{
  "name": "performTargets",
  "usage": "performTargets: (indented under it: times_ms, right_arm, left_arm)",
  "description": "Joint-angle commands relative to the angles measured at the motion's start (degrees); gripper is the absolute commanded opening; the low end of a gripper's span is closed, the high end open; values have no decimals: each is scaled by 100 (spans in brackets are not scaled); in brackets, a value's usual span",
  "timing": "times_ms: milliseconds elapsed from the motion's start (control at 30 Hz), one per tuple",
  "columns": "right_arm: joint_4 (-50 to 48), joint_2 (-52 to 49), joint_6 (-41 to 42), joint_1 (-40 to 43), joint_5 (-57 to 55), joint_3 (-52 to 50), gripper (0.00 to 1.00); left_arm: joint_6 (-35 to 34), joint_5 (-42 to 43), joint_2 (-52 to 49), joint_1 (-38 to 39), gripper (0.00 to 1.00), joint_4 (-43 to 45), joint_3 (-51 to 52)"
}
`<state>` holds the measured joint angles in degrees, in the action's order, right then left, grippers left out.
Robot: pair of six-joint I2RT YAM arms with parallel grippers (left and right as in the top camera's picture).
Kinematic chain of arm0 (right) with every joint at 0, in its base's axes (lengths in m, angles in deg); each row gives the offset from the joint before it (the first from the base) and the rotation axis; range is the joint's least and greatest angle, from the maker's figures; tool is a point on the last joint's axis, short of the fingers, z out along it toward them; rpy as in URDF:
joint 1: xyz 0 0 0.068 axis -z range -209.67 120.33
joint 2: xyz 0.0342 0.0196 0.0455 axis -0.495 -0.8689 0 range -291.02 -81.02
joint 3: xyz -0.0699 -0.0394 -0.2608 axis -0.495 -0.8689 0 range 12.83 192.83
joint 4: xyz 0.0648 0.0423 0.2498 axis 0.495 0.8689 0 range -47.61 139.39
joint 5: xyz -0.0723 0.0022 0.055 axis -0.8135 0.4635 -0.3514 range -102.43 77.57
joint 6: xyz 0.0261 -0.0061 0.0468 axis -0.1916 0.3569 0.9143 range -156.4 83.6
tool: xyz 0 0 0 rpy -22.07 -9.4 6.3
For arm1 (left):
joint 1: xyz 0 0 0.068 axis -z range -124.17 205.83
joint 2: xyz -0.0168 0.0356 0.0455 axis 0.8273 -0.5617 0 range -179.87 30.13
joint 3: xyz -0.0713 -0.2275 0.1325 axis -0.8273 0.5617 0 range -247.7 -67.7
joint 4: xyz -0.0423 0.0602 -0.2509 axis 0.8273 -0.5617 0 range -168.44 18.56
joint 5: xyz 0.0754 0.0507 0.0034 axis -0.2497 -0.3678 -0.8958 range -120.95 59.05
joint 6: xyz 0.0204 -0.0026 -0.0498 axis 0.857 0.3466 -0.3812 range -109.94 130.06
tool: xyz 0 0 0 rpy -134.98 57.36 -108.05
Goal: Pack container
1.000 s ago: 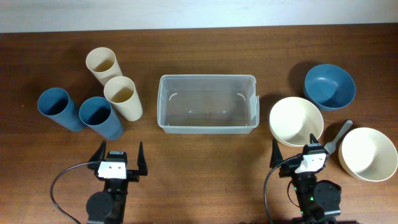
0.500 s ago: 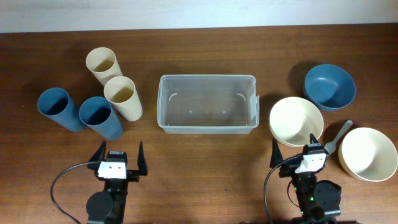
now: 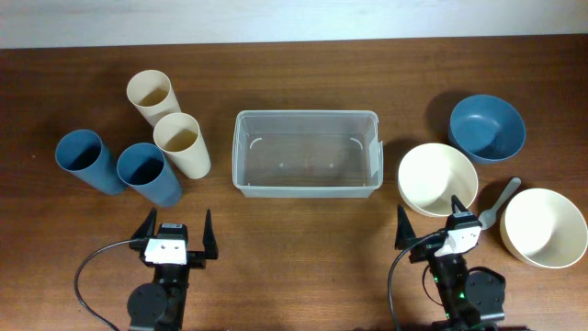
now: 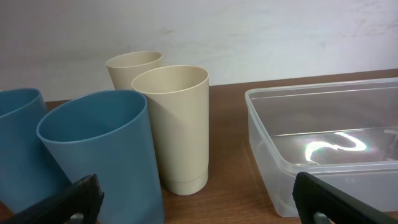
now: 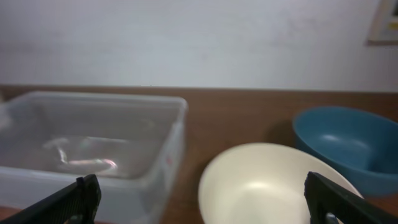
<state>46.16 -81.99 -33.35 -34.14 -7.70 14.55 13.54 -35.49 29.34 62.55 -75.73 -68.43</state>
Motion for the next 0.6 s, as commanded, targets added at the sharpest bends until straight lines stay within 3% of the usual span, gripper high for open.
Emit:
performTargets:
  times_ms: [0, 133, 233, 367, 567]
  right_arm:
    - [-144, -13, 485, 37, 721, 61, 99]
    - [424, -138, 802, 44, 667, 850, 99]
    - [1475, -675, 938, 70, 87, 2044, 99]
    - [3047, -2133, 868, 269, -407, 4127, 99]
    - [5254, -4566, 31, 492, -396, 7405, 99]
  left_arm:
    - [70, -24, 50, -24, 99, -7, 22]
    - [70, -24, 50, -24, 100, -7, 22]
    - [70, -24, 50, -24, 100, -7, 22]
    - [70, -24, 50, -24, 100, -7, 22]
    - [70, -24, 50, -24, 100, -7, 22]
